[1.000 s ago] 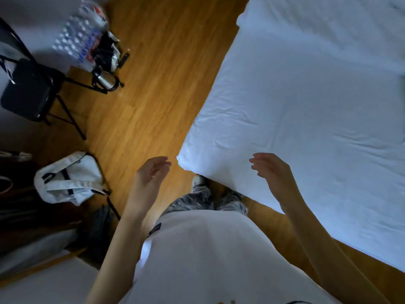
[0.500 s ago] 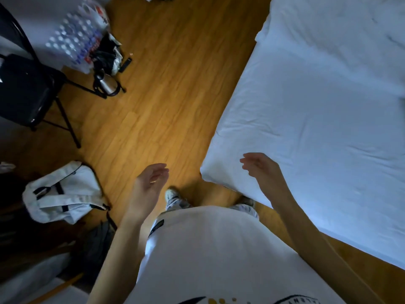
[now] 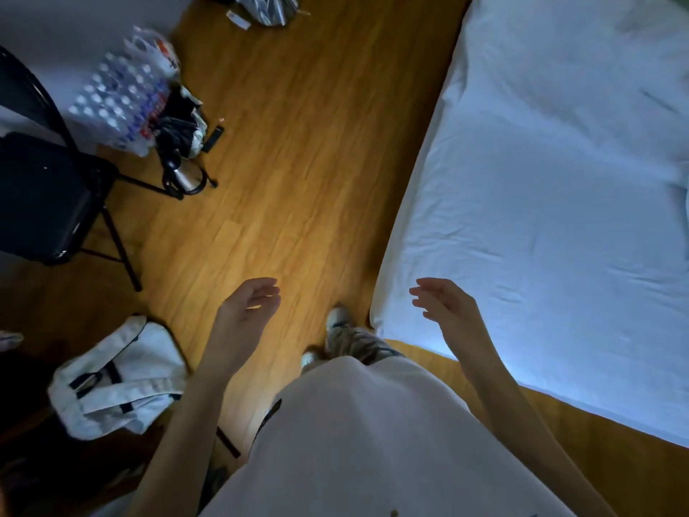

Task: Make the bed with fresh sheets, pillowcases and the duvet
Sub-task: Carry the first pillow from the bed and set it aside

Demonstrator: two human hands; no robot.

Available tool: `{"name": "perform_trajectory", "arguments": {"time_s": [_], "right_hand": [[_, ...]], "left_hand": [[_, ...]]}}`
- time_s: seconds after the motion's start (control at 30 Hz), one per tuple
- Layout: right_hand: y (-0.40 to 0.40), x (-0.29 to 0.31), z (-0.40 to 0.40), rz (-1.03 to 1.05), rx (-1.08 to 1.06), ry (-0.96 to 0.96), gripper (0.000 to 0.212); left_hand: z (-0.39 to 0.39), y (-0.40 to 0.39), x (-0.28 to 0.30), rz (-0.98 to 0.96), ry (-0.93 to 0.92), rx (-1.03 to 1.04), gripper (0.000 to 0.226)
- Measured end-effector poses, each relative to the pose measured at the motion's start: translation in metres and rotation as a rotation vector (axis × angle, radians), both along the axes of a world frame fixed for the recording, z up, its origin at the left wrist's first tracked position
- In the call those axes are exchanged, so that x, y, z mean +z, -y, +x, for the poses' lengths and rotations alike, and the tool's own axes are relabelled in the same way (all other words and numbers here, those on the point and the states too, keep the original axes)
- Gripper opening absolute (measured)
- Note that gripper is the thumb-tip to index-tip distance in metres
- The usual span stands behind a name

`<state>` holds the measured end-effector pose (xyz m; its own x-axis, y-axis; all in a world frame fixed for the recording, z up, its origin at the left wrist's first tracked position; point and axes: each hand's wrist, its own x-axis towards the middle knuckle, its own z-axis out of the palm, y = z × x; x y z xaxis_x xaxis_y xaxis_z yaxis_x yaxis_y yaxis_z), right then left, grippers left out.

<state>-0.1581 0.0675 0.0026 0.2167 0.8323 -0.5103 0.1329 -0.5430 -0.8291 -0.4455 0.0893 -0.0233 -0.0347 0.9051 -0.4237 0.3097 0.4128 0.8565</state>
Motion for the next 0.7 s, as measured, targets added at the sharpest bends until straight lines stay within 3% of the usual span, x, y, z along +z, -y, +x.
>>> {"name": "perform_trajectory", "arguments": {"time_s": [0.13, 0.37, 0.7], "right_hand": [[-0.041, -0.016, -0.004, -0.038, -0.010, 0.039, 0.013], [-0.168, -0.043, -0.007, -0.045, -0.020, -0.027, 0.011], [-0.388, -0.021, 0.047, 0.048, -0.034, -0.029, 0.022]], "left_hand": [[0.013, -0.047, -0.010, -0.068, 0.033, -0.049, 0.019], [0.018, -0.184, -0.026, -0.097, -0.097, -0.189, 0.018], [0.064, -0.407, 0.015, 0.013, -0.159, -0.179, 0.018]]}}
